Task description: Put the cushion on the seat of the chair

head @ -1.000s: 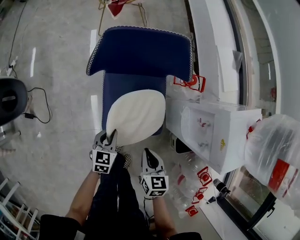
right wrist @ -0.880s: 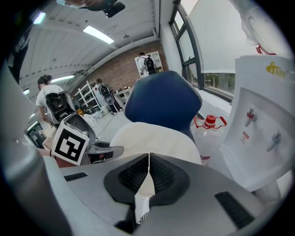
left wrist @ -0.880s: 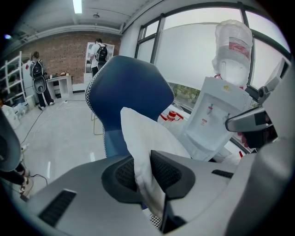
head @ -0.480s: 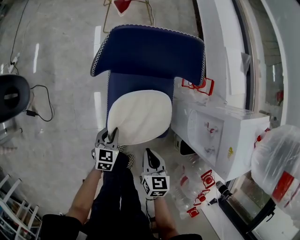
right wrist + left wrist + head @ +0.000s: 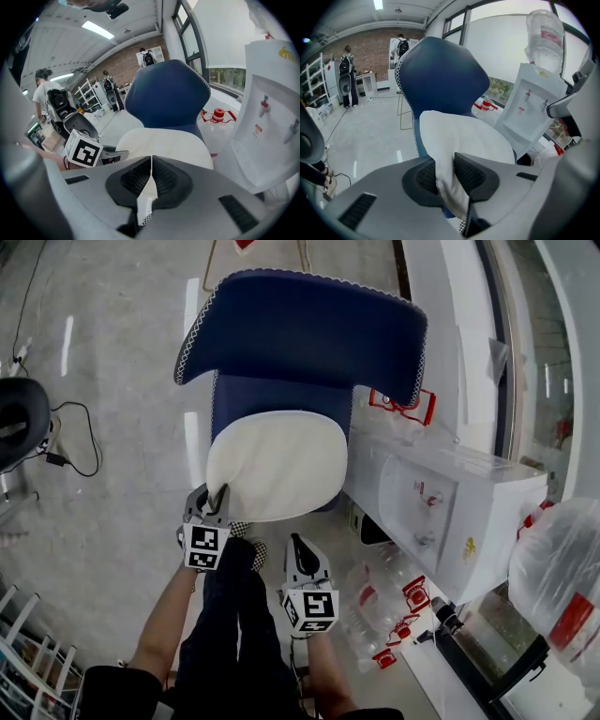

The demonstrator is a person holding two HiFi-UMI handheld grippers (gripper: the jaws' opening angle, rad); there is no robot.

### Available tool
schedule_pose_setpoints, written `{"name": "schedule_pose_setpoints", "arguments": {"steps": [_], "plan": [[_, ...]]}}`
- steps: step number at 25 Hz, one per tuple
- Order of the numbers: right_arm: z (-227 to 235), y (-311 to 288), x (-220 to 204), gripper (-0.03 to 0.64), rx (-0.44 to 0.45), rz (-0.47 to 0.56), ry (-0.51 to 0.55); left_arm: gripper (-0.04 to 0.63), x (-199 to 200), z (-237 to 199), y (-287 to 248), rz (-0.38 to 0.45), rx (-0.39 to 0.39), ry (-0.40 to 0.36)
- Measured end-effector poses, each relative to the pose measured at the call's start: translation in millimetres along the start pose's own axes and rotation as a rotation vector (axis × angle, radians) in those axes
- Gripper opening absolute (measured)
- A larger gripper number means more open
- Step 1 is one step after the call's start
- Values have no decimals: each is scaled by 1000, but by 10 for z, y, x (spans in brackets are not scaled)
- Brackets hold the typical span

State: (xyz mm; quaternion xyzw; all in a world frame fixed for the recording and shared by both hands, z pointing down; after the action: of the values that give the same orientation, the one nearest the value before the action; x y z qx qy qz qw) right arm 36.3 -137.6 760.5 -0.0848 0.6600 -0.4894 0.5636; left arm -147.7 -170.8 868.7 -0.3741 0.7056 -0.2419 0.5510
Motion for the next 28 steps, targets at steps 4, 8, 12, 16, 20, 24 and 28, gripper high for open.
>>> {"name": "schedule_pose_setpoints", "arguments": {"steps": [4, 8, 12, 16, 20, 24, 28], "plan": [[5, -47, -40, 29, -3, -5, -1, 71, -69, -57, -87, -4, 1, 18], [-45, -117, -73, 29, 7, -14, -1, 74, -152, -148, -175, -12, 2, 25], [-92, -163, -100, 29, 19, -23, 6, 78, -200, -218, -258, -24, -2, 36], [-105, -178, -136, 29, 20, -31, 0, 84, -258, -277, -322, -26, -6, 48], [-116, -190, -169, 29, 21, -38, -1, 92, -292, -343, -388, -35, -2, 64], [-114, -173, -161, 29, 20, -44, 2, 112, -322, -406, -429, -57, 1, 103], [-104, -137, -124, 29, 19, -39, 5, 144, -356, -465, -442, -68, 11, 136]]}}
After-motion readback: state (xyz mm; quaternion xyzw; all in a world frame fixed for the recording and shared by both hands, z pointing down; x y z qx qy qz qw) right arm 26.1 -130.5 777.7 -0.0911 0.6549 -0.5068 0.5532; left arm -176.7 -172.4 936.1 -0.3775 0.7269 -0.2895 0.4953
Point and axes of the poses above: the fingertips, and each gripper's own axes: y backward along the fingers, z to its right, x out of its top, the point moved 3 cm from there along y, backward along the fingers, and after that the axes turned 13 degrees about y, right-handed, at the moved point
